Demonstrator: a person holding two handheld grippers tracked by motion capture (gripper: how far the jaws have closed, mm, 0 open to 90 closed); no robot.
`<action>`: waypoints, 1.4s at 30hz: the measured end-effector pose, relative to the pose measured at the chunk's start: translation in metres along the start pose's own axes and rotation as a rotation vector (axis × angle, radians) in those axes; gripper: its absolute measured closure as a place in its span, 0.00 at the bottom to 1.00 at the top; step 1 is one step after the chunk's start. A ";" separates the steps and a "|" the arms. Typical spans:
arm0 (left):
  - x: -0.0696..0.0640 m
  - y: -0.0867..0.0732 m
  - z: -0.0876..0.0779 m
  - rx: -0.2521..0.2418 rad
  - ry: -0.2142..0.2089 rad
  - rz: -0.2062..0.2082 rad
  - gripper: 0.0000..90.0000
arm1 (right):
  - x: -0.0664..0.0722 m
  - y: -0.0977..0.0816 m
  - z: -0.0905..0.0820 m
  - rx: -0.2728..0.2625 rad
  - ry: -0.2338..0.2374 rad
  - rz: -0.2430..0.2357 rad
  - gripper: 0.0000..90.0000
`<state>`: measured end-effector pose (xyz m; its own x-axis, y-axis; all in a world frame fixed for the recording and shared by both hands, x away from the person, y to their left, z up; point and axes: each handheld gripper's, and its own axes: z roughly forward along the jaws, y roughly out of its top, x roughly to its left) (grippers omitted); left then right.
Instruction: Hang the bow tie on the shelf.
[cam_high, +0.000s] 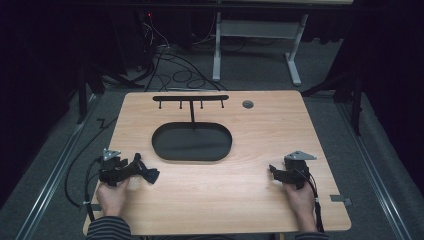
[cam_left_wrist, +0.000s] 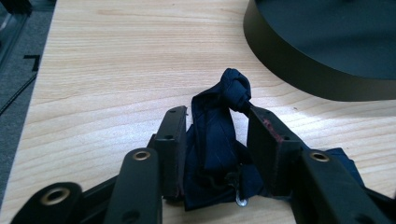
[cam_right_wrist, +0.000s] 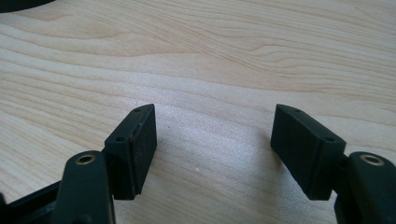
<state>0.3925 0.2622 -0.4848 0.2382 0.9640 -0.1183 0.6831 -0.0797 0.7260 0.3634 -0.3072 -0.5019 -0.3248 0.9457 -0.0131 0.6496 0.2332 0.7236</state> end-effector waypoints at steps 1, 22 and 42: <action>0.000 0.001 0.002 0.000 -0.006 -0.004 0.66 | 0.000 0.000 0.000 0.000 0.000 0.001 0.37; 0.004 0.000 0.014 0.034 -0.007 -0.019 0.92 | 0.000 0.000 0.000 0.000 0.000 0.000 0.37; -0.007 0.007 -0.015 -0.065 -0.051 0.028 0.98 | 0.000 0.000 0.000 0.001 0.001 0.000 0.37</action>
<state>0.3855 0.2583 -0.4684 0.2928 0.9472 -0.1307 0.6301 -0.0883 0.7715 0.3634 -0.3073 -0.5018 -0.3252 0.9456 -0.0121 0.6505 0.2330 0.7229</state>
